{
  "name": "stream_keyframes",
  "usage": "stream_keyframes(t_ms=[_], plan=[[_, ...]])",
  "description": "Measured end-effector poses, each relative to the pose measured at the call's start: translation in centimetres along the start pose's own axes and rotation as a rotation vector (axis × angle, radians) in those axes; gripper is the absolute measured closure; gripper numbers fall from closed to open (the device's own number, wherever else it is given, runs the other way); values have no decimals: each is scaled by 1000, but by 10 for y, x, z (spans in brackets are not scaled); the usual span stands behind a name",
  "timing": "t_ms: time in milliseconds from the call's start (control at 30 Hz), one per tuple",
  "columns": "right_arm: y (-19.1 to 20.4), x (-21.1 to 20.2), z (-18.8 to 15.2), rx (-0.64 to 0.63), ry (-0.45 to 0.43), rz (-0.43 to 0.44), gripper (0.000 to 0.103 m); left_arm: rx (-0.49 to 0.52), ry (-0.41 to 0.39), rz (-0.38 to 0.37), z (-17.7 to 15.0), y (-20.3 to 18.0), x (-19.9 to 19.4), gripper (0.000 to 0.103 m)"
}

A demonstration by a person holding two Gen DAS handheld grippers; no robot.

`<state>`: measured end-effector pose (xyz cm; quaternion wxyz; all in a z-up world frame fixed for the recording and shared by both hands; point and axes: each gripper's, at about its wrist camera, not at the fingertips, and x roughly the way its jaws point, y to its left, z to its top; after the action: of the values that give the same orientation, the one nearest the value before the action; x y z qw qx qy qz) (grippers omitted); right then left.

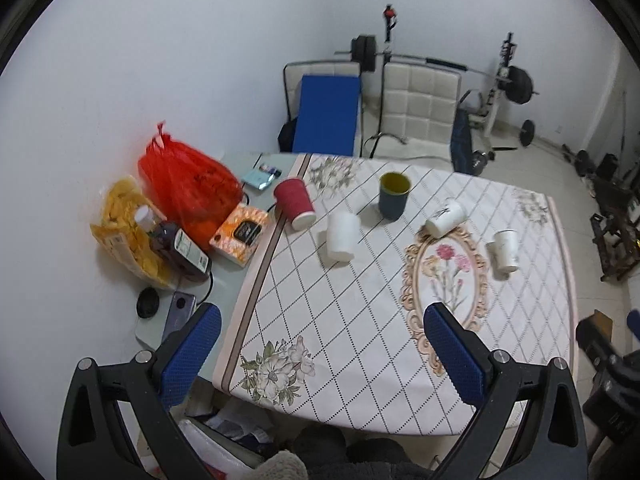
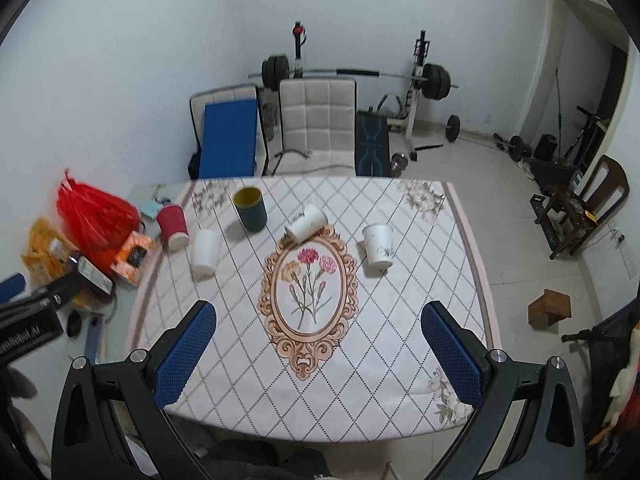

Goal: Flip cup upside down
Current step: 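Move the left tool toward the red ribbed cup and grasp it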

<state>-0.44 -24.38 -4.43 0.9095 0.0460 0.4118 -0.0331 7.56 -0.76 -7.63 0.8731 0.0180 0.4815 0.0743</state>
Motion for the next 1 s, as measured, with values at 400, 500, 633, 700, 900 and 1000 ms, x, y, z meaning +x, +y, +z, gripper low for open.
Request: stream_keyframes(t_ms=[400, 500, 633, 700, 900, 1000], plan=[[40, 160, -2, -16, 215, -27, 0, 59, 169, 6, 30, 13, 132, 0], [52, 194, 2, -1, 264, -30, 0, 81, 213, 2, 41, 13, 166, 0], [64, 241, 12, 17, 317, -34, 0, 82, 266, 4, 56, 20, 212, 0], [69, 269, 17, 27, 343, -41, 0, 68, 299, 11, 65, 25, 240, 0], [86, 335, 32, 35, 399, -53, 0, 29, 337, 61, 97, 42, 303, 0], [95, 365, 39, 30, 426, -60, 0, 9, 349, 81, 113, 51, 329, 0]])
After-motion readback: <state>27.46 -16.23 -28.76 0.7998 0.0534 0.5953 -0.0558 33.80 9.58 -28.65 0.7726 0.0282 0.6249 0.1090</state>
